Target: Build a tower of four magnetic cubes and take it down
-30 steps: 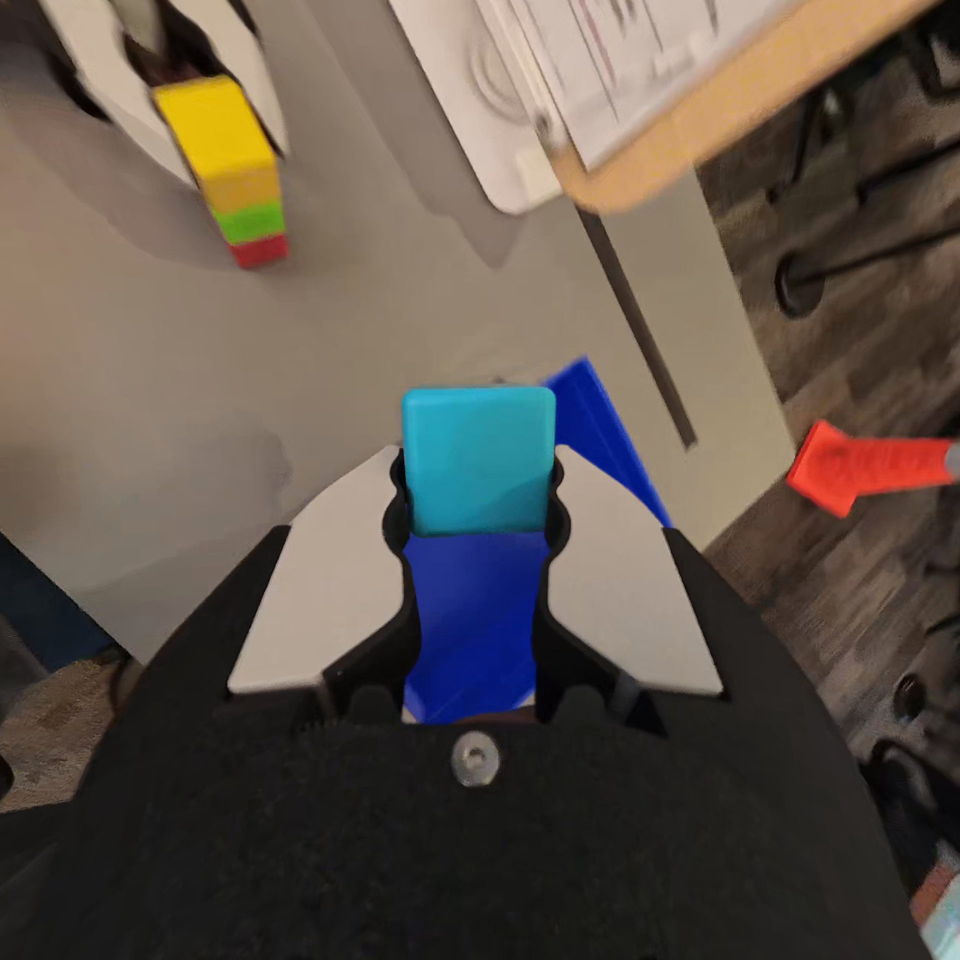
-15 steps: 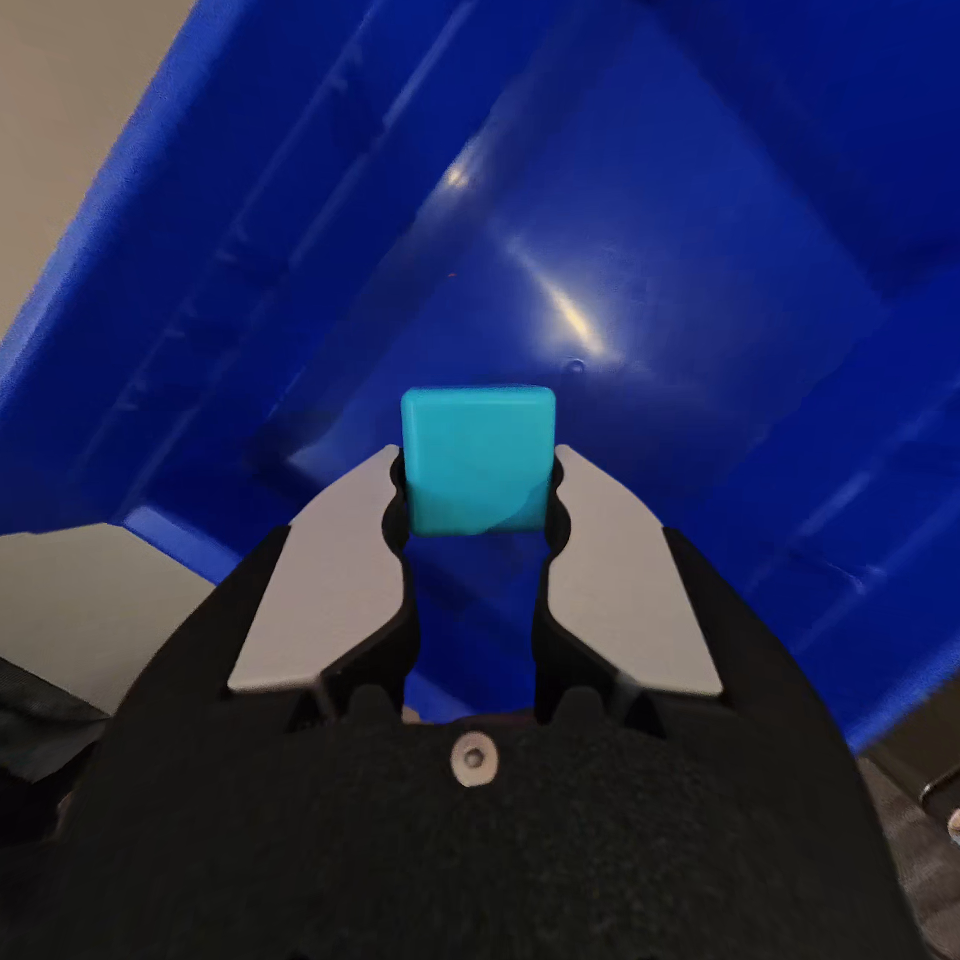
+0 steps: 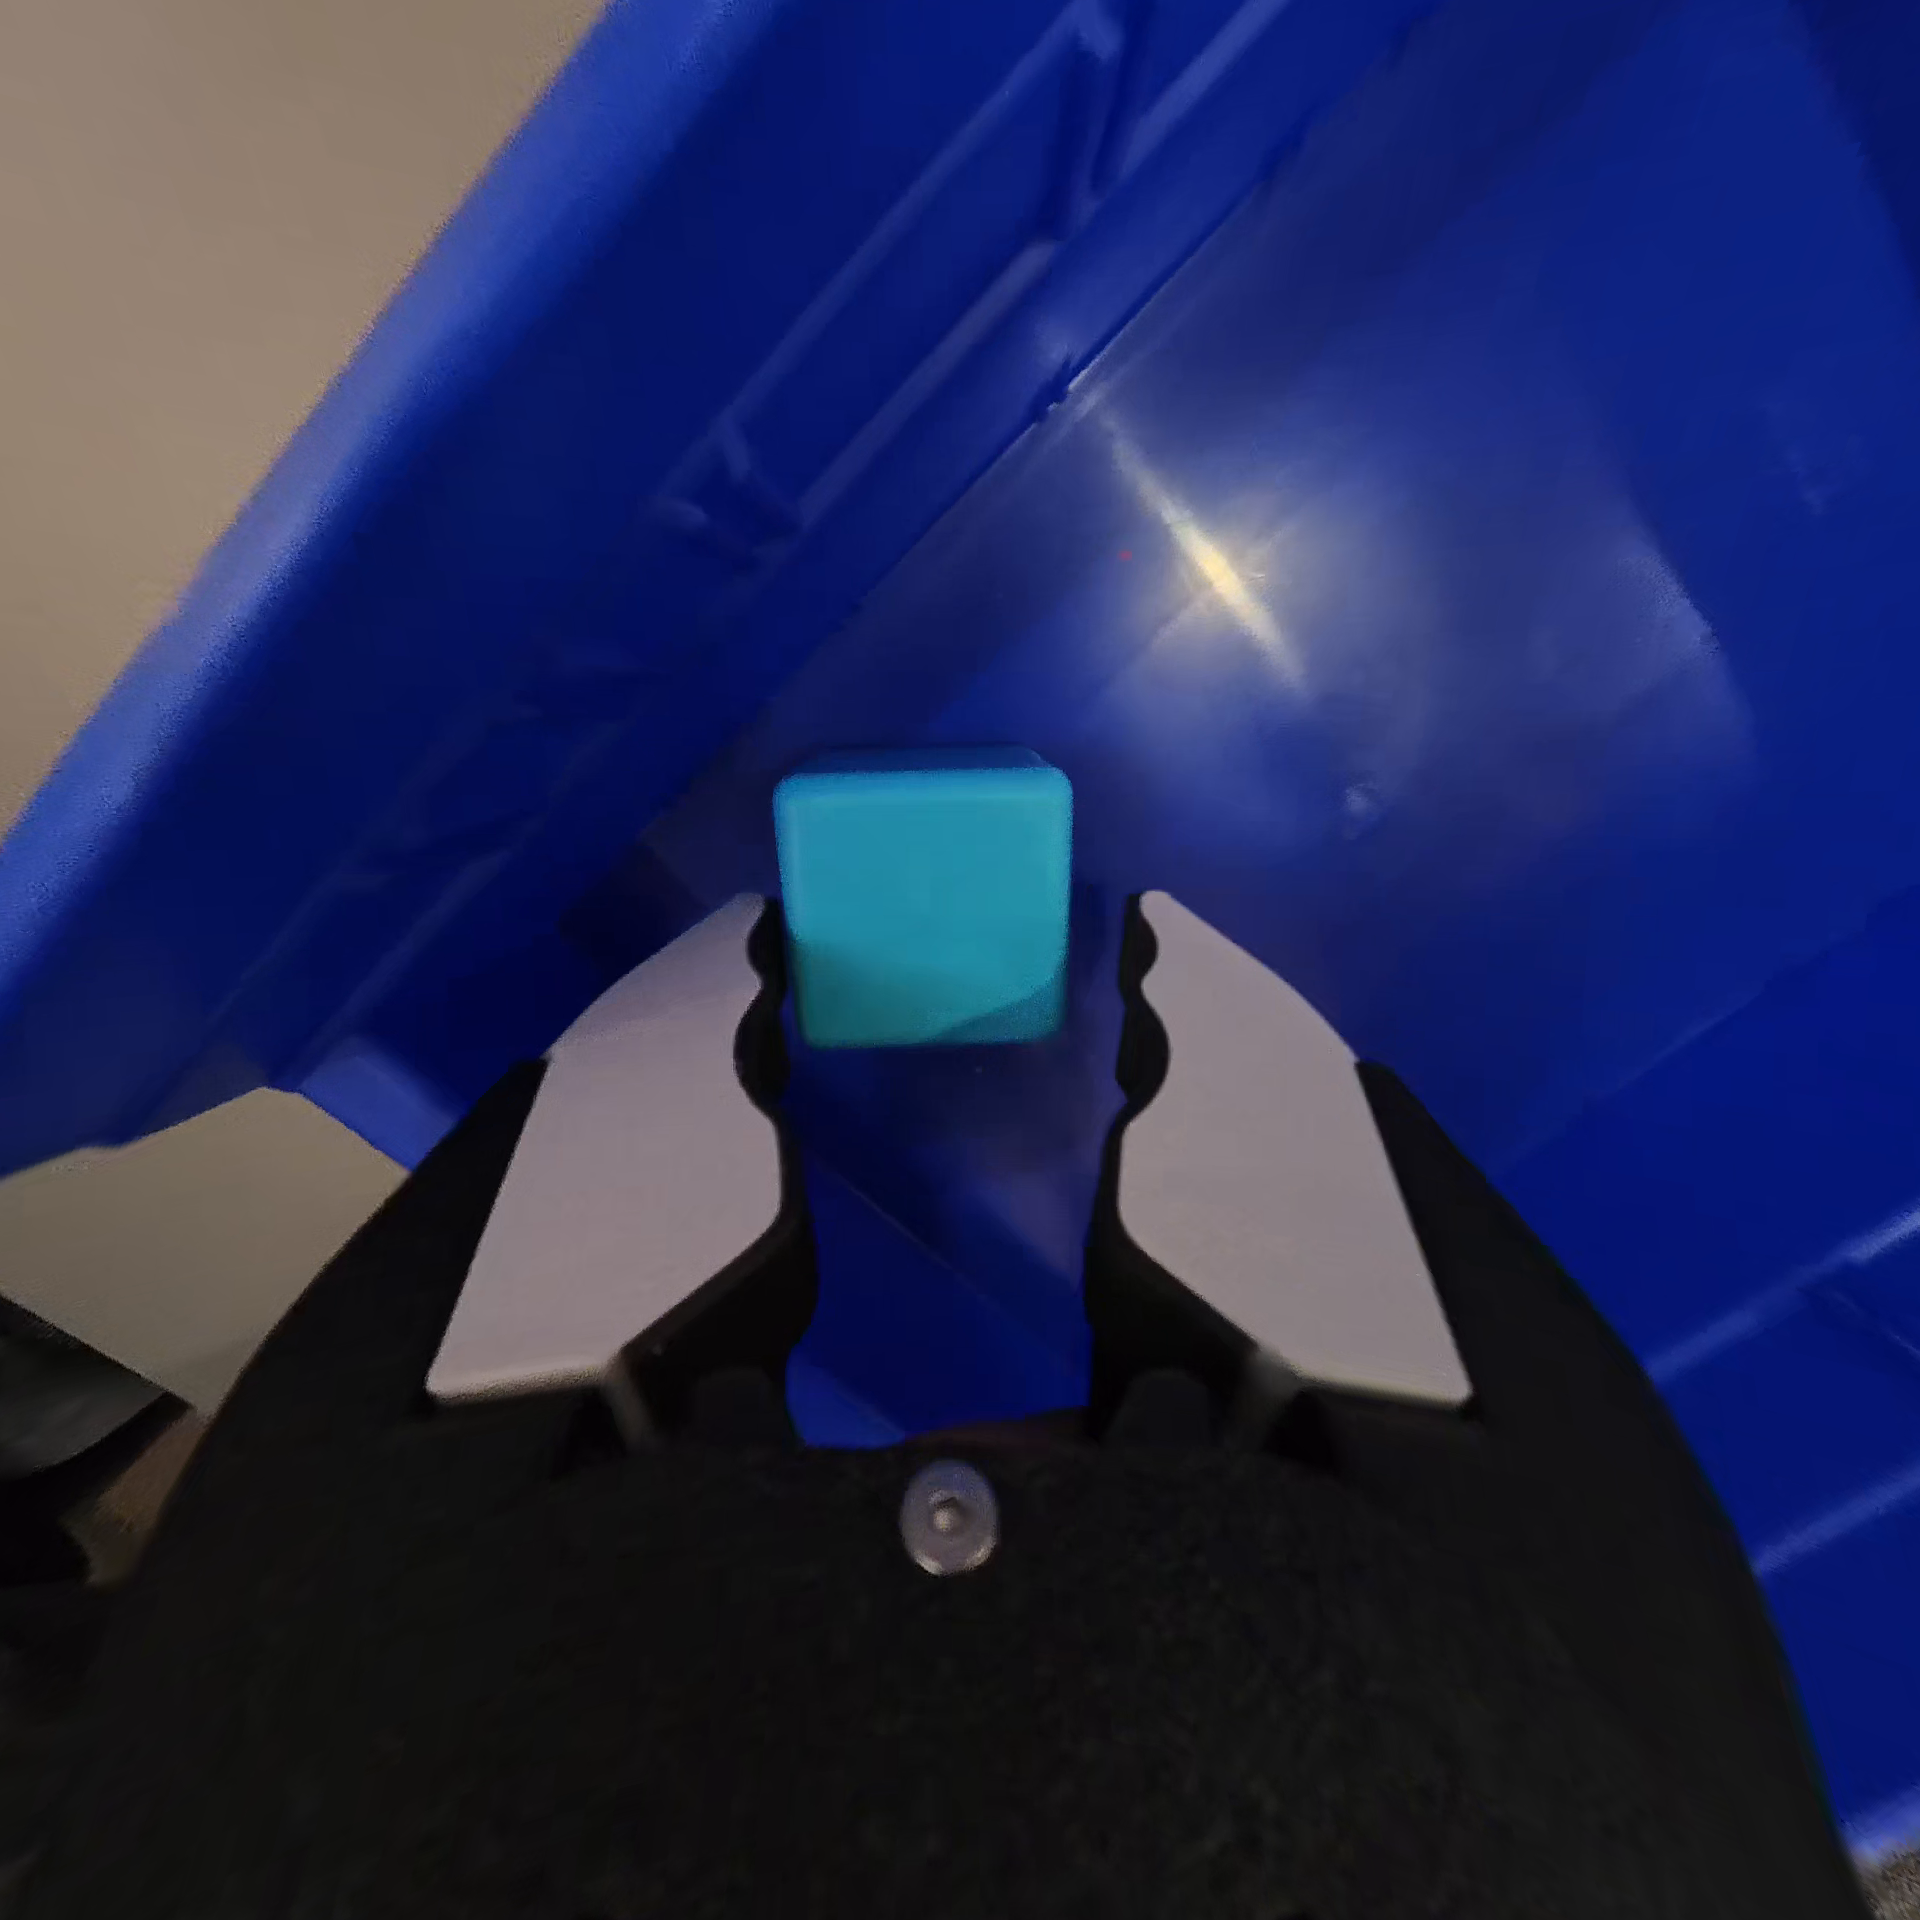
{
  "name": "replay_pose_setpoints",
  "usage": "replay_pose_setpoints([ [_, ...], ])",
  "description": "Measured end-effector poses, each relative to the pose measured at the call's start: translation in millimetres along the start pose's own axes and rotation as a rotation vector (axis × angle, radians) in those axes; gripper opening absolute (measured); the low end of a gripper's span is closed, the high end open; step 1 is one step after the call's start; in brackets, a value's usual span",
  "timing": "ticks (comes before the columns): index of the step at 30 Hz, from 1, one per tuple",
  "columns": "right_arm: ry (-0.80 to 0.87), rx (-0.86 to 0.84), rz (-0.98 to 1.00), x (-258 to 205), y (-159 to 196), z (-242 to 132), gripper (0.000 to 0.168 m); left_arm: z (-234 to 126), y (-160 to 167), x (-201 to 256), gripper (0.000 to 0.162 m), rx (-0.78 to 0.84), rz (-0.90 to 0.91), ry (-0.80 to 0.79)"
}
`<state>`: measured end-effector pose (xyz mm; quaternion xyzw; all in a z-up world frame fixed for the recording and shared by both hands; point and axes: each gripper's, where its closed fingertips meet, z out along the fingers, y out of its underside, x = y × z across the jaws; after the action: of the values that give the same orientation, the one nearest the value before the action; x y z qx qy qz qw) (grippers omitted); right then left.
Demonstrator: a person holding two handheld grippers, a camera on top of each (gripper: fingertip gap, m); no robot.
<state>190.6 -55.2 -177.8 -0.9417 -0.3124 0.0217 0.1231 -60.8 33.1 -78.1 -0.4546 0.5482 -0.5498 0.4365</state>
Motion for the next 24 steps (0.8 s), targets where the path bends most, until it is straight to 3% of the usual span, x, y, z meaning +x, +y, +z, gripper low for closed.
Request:
replay_pose_setpoints([
  [4,0.106,0.154,0.041,5,-9,-45,0.067,0,0,3,0.056,-0.005,-0.002,0.015],
  [6,0.212,0.300,0.080,2,-14,-79,0.066,0,-2,4,0.068,-0.003,-0.016,0.014],
  [9,0.302,0.584,0.125,-29,-20,-115,0.063,-6,-12,3,0.072,0.024,-0.010,-0.003],
  [11,0.158,0.749,0.113,-84,-24,-113,0.062,-13,-18,2,0.074,0.020,0.018,-0.033],
  [14,-0.249,0.952,0.089,-182,-31,-97,0.062,-23,-18,0,0.075,-0.013,0.049,-0.073],
  [17,-0.535,0.981,0.097,-248,-26,-75,0.064,-29,0,1,0.076,-0.078,0.019,-0.069],
  [21,-0.694,0.993,0.075,-287,-22,-74,0.063,-26,26,3,0.075,-0.201,-0.008,-0.051],
  [24,-0.686,0.943,0.048,-295,-20,-66,0.062,-25,30,0,0.071,-0.230,-0.010,-0.052],
])
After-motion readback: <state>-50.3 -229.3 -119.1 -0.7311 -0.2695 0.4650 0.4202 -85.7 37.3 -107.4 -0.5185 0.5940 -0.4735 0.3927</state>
